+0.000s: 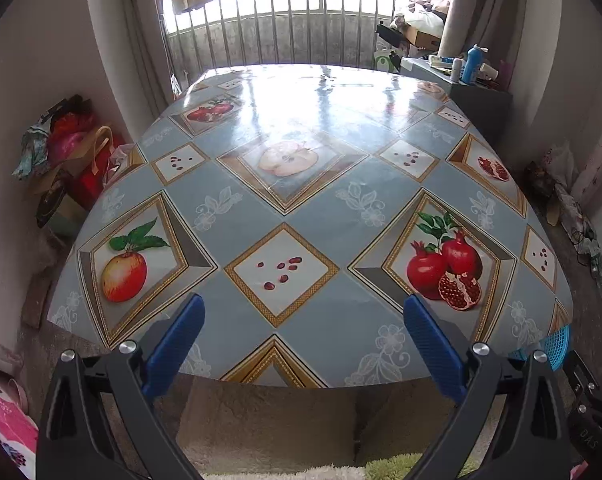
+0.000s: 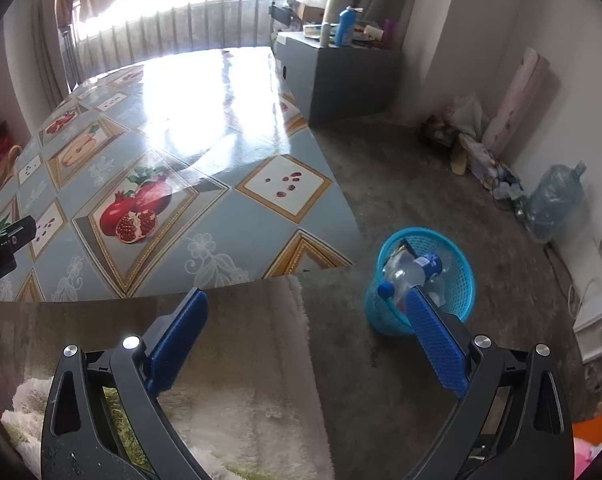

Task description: Collect trash

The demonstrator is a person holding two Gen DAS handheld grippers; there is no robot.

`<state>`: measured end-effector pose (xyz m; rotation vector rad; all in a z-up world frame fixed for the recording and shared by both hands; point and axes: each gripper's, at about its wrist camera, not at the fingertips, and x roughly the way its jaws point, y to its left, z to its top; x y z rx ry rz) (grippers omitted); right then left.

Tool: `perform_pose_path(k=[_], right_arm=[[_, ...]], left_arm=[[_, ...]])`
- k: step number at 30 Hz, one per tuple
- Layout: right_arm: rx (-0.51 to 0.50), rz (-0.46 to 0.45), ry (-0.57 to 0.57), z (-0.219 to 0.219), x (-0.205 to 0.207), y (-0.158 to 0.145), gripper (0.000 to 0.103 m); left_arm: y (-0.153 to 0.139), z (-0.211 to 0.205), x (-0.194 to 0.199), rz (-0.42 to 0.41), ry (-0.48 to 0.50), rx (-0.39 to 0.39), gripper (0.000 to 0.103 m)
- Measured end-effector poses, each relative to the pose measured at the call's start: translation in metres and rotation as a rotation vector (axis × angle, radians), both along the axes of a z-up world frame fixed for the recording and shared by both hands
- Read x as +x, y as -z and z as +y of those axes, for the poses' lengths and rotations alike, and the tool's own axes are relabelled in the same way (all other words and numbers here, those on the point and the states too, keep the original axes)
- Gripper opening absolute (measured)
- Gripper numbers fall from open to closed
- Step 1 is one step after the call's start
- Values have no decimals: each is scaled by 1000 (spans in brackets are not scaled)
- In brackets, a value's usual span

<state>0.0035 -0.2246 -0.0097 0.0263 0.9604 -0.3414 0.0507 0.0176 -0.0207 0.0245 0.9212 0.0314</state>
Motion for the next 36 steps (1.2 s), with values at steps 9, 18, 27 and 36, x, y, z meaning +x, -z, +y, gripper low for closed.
perform_pose_path(k=[9, 18, 27, 36], right_arm=[[-3, 20, 14, -3, 2, 2, 95], [-2, 13, 16, -5, 2, 2, 95], [-5, -6, 45, -16, -3, -1, 95], [-16, -17, 68, -23, -7, -3, 95]], left_arm=[[5, -4, 2, 23, 9, 13, 97], [0, -16, -2, 12, 50, 21, 97], [-4, -33, -8, 3, 102, 30, 97], [-9, -43, -12, -10, 131, 22, 97]])
